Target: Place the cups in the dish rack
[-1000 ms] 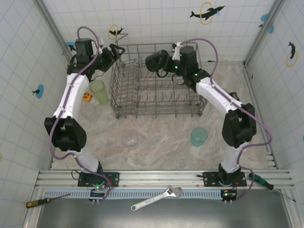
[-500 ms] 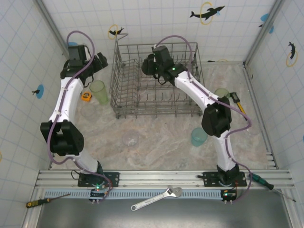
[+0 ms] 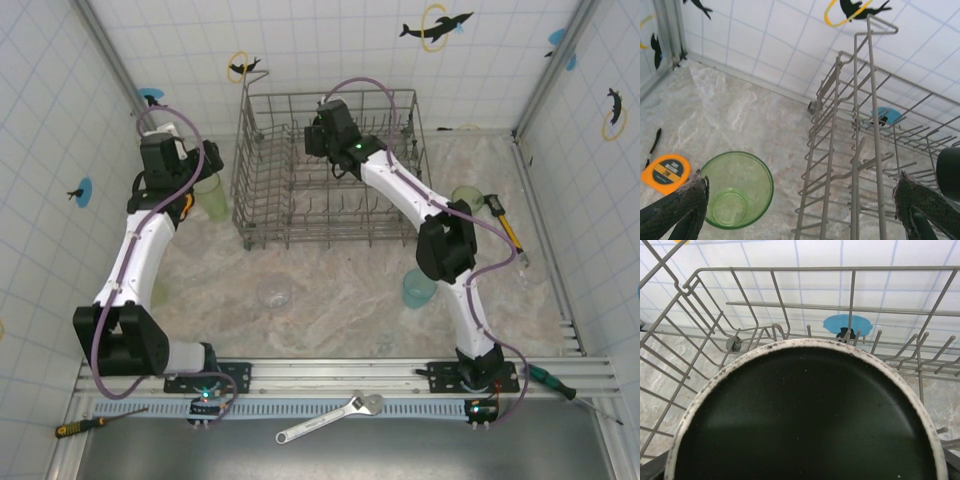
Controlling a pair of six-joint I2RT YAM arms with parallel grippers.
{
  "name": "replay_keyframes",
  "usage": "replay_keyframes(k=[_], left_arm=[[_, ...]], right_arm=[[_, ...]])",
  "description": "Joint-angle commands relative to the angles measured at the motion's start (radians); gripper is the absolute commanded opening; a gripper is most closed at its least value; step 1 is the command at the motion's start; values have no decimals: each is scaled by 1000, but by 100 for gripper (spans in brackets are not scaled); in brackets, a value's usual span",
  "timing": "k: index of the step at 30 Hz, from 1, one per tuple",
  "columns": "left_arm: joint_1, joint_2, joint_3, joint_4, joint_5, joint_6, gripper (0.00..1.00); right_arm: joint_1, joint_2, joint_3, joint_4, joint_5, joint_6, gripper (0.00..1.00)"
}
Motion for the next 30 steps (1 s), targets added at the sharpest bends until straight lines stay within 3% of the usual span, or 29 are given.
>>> replay_keyframes(k=[1,12,30], left_arm=[[9,-22,-35,76,-21,33,98],[18,-10,-36,92,79,-13,98],[34,-6,-35,94,110,-29,98]], right_arm=[[-7,10,74,133,22,1,0],[-30,77,84,155,-5,37,0],[-39,128,85,225,-56,54,0]])
